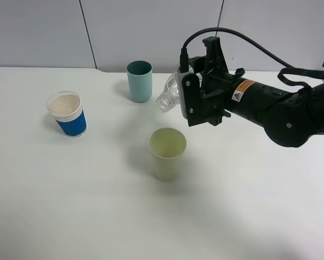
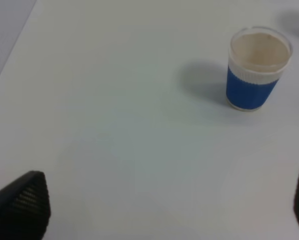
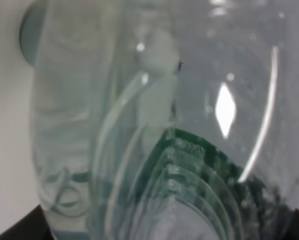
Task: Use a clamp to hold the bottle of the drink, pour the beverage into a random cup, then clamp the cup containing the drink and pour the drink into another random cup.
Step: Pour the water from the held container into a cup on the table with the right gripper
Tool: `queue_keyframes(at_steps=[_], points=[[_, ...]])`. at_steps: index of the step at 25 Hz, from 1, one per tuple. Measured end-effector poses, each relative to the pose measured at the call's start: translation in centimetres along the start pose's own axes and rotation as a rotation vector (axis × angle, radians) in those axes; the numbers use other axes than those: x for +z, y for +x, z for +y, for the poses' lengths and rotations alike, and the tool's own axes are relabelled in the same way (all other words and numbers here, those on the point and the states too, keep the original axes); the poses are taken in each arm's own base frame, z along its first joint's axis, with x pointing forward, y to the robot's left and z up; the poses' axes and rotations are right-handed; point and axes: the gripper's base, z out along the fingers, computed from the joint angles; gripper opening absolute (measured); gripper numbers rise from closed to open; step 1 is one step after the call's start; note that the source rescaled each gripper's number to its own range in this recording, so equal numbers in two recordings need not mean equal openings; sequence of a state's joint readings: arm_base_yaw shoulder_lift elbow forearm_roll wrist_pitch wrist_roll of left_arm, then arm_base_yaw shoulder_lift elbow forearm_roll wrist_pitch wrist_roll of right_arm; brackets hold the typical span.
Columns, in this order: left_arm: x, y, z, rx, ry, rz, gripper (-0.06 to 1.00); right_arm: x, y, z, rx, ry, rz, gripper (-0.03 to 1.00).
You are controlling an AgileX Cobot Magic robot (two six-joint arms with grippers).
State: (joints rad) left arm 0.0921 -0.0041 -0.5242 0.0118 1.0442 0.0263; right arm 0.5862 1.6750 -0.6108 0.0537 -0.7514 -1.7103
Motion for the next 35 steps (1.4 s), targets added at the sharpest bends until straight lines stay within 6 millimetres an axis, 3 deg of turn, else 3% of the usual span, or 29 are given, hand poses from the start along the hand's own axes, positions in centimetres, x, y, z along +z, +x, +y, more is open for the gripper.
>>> queue_keyframes(at_steps=[14,35], points=[[0.00,0.00,0.00,0.000,0.000,0.000,0.98,-0.01,0.10,-0.46,0.084,0.051,0.009,0.00],[0.00,0.00,0.00,0.000,0.000,0.000,0.98,-0.01,-0.31,-0.20,-0.086,0.023,-0.034,0.00]])
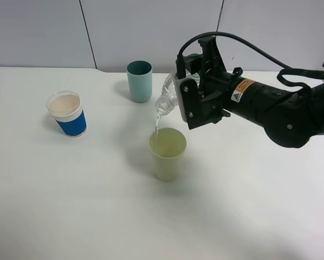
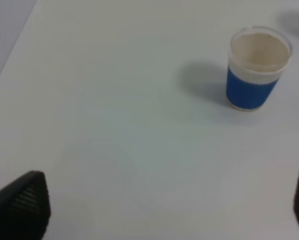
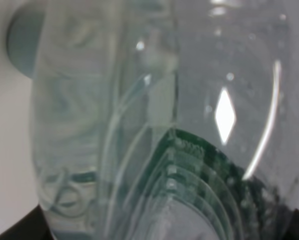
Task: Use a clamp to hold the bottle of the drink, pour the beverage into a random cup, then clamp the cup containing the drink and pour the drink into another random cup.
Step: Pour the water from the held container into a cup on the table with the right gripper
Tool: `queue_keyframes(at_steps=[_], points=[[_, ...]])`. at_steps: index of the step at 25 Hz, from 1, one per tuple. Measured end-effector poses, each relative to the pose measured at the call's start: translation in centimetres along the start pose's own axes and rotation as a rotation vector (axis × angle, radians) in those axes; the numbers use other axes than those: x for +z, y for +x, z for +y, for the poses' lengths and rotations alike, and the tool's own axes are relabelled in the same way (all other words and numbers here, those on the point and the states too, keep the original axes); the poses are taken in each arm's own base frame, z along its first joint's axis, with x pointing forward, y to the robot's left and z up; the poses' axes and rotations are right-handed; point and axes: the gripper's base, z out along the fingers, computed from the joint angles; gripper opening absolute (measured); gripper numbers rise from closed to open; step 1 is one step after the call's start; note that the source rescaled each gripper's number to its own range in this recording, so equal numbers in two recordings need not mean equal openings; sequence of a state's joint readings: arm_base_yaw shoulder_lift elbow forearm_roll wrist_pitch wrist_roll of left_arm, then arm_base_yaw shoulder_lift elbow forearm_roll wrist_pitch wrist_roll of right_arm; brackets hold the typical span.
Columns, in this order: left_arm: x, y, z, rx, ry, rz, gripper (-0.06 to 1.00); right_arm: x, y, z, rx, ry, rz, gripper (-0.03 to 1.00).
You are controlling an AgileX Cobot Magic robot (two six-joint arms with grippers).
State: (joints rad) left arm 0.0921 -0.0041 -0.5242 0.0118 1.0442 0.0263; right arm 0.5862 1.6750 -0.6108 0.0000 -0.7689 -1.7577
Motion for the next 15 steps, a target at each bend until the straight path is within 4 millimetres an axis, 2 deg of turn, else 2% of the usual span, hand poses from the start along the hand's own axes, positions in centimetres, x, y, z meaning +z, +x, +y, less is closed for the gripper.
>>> queue_keyframes(at_steps=[15], points=[[0.00,0.00,0.00,0.000,0.000,0.000,0.98,-0.01,-0.08,0.41,-0.003,-0.046,-0.009,0.00]])
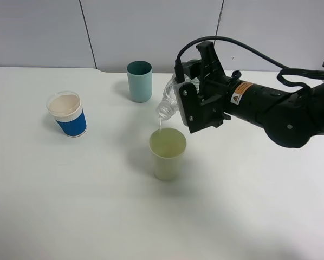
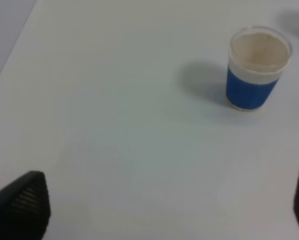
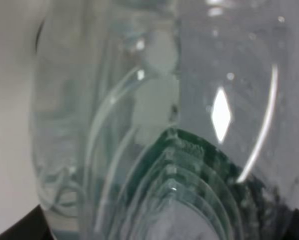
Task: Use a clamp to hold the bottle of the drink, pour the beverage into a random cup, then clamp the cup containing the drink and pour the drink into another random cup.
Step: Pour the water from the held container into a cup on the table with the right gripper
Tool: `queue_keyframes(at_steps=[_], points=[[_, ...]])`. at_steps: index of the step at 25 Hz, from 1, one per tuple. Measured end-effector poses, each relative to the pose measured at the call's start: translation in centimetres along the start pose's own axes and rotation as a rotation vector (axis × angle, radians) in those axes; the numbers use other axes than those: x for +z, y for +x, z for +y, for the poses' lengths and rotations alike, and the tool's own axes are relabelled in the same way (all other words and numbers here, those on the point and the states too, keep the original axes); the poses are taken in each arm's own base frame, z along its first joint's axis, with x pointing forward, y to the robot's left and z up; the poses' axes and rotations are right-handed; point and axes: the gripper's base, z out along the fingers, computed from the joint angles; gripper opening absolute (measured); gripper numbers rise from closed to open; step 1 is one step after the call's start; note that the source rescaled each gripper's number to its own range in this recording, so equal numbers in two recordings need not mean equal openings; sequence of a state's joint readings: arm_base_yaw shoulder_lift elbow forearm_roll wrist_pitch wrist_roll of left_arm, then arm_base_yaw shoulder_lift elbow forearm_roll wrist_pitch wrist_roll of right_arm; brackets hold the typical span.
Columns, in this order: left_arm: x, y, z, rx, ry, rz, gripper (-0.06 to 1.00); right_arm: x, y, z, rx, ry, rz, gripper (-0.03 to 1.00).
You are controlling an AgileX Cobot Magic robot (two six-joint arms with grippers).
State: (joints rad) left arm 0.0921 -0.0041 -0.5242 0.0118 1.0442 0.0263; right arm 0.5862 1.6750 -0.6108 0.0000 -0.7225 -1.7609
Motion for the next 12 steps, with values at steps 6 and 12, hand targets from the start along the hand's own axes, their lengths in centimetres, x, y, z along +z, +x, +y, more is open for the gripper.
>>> queue_keyframes(at_steps=[6,12], points=[[0.00,0.00,0.00,0.000,0.000,0.000,0.98,0.00,0.04,0.01,-0.023,-0.001,0.005,0.00],[0.00,0.00,0.00,0.000,0.000,0.000,0.98,0.00,0.10,0.02,-0.040,-0.002,0.011,0.00]])
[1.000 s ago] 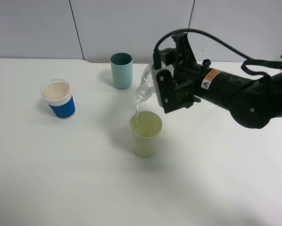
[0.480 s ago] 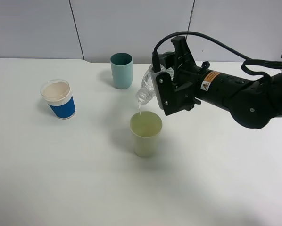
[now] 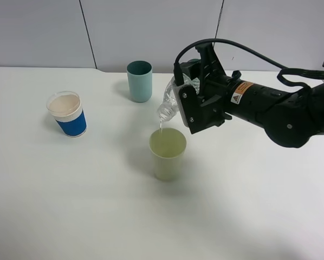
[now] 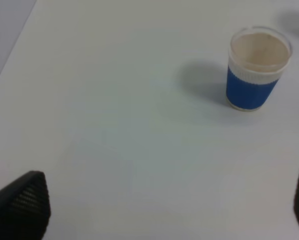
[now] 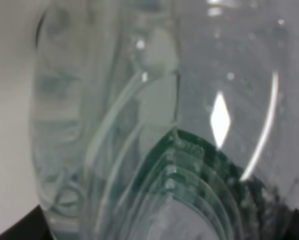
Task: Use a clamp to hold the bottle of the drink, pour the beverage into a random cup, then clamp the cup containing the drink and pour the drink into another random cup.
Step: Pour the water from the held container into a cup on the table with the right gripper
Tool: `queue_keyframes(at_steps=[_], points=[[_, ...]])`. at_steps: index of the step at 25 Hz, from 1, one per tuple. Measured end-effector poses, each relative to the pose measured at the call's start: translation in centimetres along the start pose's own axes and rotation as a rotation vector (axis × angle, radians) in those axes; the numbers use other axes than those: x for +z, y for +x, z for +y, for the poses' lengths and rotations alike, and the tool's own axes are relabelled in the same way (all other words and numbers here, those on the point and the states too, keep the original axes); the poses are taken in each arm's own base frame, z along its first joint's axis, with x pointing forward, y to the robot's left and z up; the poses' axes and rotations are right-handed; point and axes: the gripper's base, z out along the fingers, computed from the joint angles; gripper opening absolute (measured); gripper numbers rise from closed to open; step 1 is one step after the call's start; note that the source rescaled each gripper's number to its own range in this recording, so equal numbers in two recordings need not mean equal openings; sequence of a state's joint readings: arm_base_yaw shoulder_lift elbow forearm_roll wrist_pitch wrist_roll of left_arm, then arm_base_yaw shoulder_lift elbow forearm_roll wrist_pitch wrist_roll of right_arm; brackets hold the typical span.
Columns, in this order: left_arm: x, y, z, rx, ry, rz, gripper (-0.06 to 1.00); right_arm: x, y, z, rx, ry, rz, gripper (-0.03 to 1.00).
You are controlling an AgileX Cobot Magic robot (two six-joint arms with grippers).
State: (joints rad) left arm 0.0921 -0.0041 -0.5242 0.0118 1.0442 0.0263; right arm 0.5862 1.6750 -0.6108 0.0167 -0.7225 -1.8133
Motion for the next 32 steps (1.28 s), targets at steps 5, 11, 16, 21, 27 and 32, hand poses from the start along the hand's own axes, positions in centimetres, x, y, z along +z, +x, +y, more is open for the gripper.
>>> queue_keyframes(at_steps=[5,11,16,21,27,32], points=[[0.00,0.00,0.00,0.000,0.000,0.000,0.98,0.15,0.07,-0.28,-0.021,0.009,0.003,0.00],[0.00,0.00,0.00,0.000,0.000,0.000,0.98,0.17,0.09,-0.23,-0.058,0.001,0.005,0.00],[0.00,0.00,0.00,0.000,0.000,0.000,0.98,0.17,0.15,-0.20,-0.105,-0.004,0.011,0.00],[0.00,0.00,0.00,0.000,0.000,0.000,0.98,0.17,0.14,-0.15,-0.117,-0.009,0.010,0.00],[0.00,0.00,0.00,0.000,0.000,0.000,0.98,0.17,0.19,-0.14,-0.140,-0.011,0.015,0.00],[0.00,0.00,0.00,0.000,0.000,0.000,0.98,0.17,0.22,-0.13,-0.142,-0.012,0.018,0.00]])
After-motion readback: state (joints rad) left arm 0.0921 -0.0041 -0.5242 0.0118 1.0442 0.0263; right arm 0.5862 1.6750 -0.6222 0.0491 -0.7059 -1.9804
